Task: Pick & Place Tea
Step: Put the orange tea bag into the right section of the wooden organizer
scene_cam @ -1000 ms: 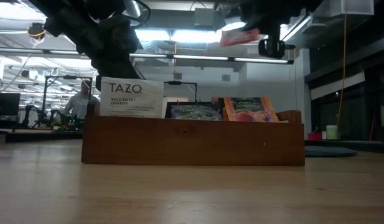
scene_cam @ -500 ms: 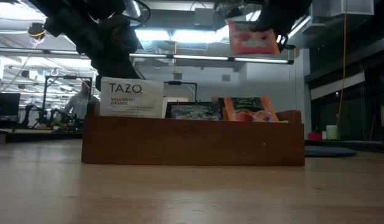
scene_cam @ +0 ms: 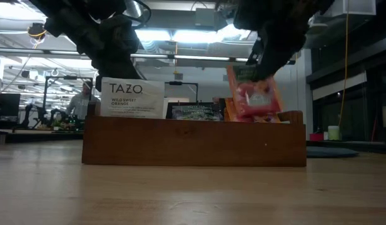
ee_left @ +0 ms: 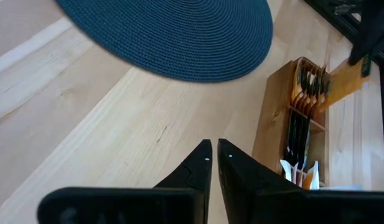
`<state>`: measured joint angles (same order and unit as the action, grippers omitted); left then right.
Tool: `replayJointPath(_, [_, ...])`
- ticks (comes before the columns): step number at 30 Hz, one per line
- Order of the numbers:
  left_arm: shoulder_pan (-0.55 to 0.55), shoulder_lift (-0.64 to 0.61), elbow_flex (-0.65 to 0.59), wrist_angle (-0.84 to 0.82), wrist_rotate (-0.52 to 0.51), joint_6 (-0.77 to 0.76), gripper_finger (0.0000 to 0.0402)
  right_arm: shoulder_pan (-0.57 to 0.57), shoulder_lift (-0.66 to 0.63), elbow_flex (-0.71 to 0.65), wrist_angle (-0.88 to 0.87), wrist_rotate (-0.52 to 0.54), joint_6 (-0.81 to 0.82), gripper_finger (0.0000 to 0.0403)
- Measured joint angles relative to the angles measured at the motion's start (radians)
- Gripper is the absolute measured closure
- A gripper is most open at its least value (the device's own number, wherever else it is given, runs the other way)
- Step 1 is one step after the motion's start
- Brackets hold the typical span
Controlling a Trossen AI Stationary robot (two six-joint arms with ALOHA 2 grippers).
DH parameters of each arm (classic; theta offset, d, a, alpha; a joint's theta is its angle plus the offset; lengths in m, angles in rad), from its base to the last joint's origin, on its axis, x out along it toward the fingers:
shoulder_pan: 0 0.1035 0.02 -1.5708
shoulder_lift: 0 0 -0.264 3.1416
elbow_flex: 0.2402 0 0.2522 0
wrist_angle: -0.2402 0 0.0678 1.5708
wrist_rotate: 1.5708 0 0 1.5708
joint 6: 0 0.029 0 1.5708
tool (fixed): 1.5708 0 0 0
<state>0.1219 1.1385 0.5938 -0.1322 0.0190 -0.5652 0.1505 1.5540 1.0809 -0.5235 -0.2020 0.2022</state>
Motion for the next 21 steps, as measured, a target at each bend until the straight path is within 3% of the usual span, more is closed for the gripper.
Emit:
replayJointPath(9, [0.0,0.0,0.0,0.0,0.0,-0.024,0.0377,0.001,0.085,0.0,0.044,0.018,-0.028,0.0402])
replayJointPath(21, [0.0,0.0,0.0,0.0,0.0,-0.043,0.0377,0.014,0.09,-0.007,0.019,0.002,-0.023,0.0392])
